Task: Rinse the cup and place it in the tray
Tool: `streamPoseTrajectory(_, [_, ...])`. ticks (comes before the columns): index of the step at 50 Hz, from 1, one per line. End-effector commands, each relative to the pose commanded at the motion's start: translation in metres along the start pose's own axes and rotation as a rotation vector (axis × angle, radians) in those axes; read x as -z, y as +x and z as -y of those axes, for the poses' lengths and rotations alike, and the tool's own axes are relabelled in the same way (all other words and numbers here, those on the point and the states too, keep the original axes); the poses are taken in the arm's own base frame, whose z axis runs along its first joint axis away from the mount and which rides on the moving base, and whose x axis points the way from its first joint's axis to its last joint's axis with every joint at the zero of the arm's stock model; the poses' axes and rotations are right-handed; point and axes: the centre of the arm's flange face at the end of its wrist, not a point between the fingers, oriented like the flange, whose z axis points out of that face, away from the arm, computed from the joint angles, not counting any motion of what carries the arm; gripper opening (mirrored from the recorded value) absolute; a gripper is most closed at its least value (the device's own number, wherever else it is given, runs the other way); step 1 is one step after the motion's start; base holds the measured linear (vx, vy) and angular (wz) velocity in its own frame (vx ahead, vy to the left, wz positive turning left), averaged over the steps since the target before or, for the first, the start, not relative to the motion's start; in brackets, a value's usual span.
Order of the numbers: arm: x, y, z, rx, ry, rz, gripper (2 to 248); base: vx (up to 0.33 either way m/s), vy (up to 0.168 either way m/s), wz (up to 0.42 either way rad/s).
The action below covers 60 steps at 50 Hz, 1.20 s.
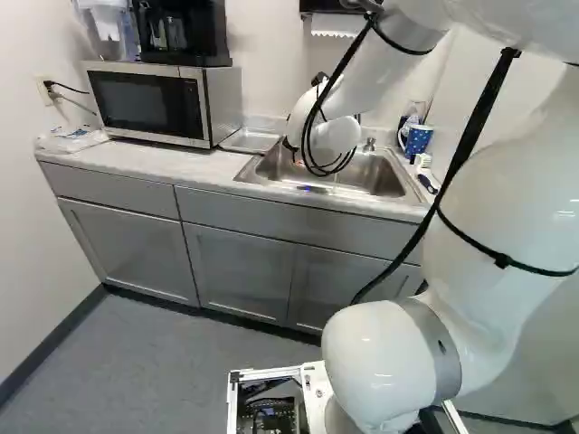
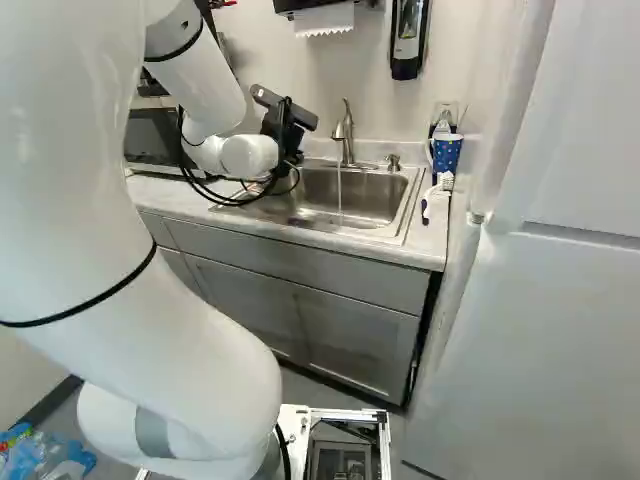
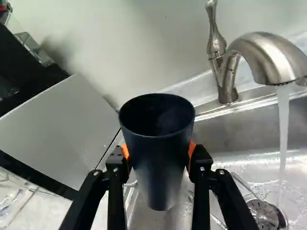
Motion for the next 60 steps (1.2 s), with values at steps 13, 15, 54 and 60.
streamPoseTrajectory(13, [0.0, 0.0, 0.0, -0.137, 0.0, 0.0, 126, 0.0, 0.0, 0.0])
streamPoseTrajectory(15, [0.0, 0.0, 0.0, -0.158, 0.0, 0.0, 126, 0.0, 0.0, 0.0])
streamPoseTrajectory(54, [0.0, 0.0, 0.0, -0.568, 0.0, 0.0, 126, 0.0, 0.0, 0.0])
streamPoseTrajectory(60, [0.0, 0.0, 0.0, -0.631, 0.0, 0.0, 126, 0.0, 0.0, 0.0])
